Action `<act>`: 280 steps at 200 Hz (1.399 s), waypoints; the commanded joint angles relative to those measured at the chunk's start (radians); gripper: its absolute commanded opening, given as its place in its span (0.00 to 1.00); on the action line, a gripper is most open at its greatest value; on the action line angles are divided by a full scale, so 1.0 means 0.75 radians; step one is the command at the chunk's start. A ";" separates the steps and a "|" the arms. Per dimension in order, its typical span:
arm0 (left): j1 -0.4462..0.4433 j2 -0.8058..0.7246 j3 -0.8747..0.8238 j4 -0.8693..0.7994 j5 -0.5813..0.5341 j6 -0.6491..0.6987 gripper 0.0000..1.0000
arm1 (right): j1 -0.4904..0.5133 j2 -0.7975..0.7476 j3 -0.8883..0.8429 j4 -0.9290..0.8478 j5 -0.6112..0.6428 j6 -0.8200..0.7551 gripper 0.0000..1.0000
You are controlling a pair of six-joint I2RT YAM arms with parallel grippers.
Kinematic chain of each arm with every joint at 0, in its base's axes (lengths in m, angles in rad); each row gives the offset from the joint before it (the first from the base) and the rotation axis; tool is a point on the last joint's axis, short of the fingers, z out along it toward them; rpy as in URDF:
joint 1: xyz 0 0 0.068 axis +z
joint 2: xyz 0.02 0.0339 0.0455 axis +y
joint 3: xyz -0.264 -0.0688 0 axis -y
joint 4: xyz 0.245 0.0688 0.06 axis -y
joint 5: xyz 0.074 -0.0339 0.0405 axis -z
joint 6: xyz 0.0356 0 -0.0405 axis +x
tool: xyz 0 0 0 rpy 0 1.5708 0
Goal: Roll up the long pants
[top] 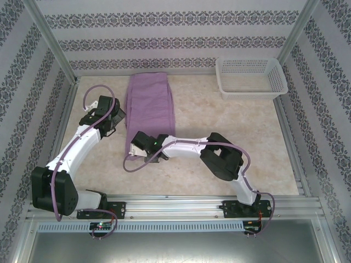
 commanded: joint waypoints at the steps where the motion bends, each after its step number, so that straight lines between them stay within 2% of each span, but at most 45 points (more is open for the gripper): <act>1: 0.008 -0.027 0.027 -0.037 -0.033 -0.022 1.00 | -0.027 -0.009 0.149 -0.197 -0.123 0.065 0.00; 25: 0.010 -0.033 0.024 -0.041 -0.023 -0.030 1.00 | -0.066 0.011 0.325 -0.403 -0.267 0.130 0.00; 89: 0.013 -0.066 0.006 -0.058 -0.020 -0.040 1.00 | -0.170 0.173 0.621 -0.656 -0.522 0.191 0.00; 101: 0.013 -0.080 0.000 -0.063 -0.004 -0.048 0.97 | -0.195 0.221 0.673 -0.681 -0.547 0.200 0.00; 107: 0.014 -0.089 -0.004 -0.065 0.005 -0.057 0.90 | -0.209 0.243 0.700 -0.693 -0.562 0.201 0.00; 112: 0.015 -0.095 -0.009 -0.069 0.011 -0.066 0.80 | -0.217 0.262 0.719 -0.699 -0.570 0.205 0.00; 120: 0.013 -0.111 -0.023 -0.071 0.026 -0.084 0.58 | -0.228 0.289 0.755 -0.705 -0.578 0.208 0.00; 125: 0.012 -0.123 -0.033 -0.066 0.038 -0.090 0.39 | -0.234 0.305 0.777 -0.709 -0.579 0.209 0.00; 130: 0.012 -0.134 -0.044 -0.065 0.051 -0.101 0.24 | -0.240 0.320 0.798 -0.713 -0.582 0.211 0.00; 141: 0.012 -0.163 -0.072 -0.065 0.078 -0.136 0.00 | -0.252 0.349 0.845 -0.717 -0.589 0.215 0.00; 191: 0.008 -0.289 -0.166 -0.092 0.178 -0.231 0.00 | -0.301 0.435 1.035 -0.767 -0.632 0.225 0.00; 224: -0.034 -0.343 -0.231 -0.001 0.292 -0.340 0.00 | -0.330 0.467 1.096 -0.785 -0.660 0.230 0.00; 249: -0.100 -0.310 -0.250 0.106 0.312 -0.385 0.00 | -0.343 0.496 1.117 -0.788 -0.685 0.236 0.00; 280: -0.164 -0.163 -0.174 0.154 0.295 -0.392 0.00 | -0.355 0.538 1.136 -0.795 -0.720 0.243 0.01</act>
